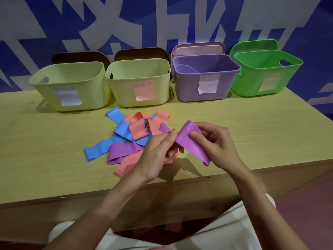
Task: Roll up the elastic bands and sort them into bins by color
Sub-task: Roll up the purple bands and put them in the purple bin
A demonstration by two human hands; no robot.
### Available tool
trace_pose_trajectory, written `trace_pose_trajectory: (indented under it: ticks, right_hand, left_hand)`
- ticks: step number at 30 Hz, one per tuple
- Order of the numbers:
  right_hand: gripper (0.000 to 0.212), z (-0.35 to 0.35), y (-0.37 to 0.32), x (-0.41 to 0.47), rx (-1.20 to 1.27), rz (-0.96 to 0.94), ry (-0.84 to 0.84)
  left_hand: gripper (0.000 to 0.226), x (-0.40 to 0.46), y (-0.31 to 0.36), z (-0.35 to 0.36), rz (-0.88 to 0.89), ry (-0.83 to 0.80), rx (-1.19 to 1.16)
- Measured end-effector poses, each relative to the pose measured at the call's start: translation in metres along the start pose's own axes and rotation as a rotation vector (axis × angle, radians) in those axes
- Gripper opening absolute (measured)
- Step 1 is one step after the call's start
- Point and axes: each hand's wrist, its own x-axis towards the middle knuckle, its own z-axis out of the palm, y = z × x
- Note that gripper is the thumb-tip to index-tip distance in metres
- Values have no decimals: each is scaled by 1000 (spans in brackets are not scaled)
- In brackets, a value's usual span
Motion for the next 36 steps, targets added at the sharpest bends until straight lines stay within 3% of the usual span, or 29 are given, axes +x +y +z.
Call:
trace_pose_trajectory:
  ticks: [3,6,9,15,21,25,29,32,36]
  right_hand:
    - [12,-1,4,-2,-24,12,33]
    - [12,-1,5,-1,-29,17,10]
    - [13,2,3,1,-29,10,-3]
    - [22,0,0,2,45,43,14]
    - [23,2,-4,5,170,27,-42]
    - [20,5,-5,8,139,-6,-12]
    - [20,6,0,7,91,-4,22]
    - [16,5,5,4,60,23,27]
    - [13,5,8,3,17,67,9]
  left_hand:
    - [55,-4,-9,-3,34,31,109]
    - [41,-7,-13,-3,122,31,340]
    - [32,-7,-17,-2,96,44,367]
    - [33,-4,-9,2,-24,62,-37]
    - [35,-3,5,-3,-153,-204,-439]
    - [36,-1,8,-5,-204,-269,-505]
    - [43,4,2,-7,-186,-161,-244]
    - [36,4,-6,-8,-62,-35,23]
    - [30,0,-17,-11,84,-4,360]
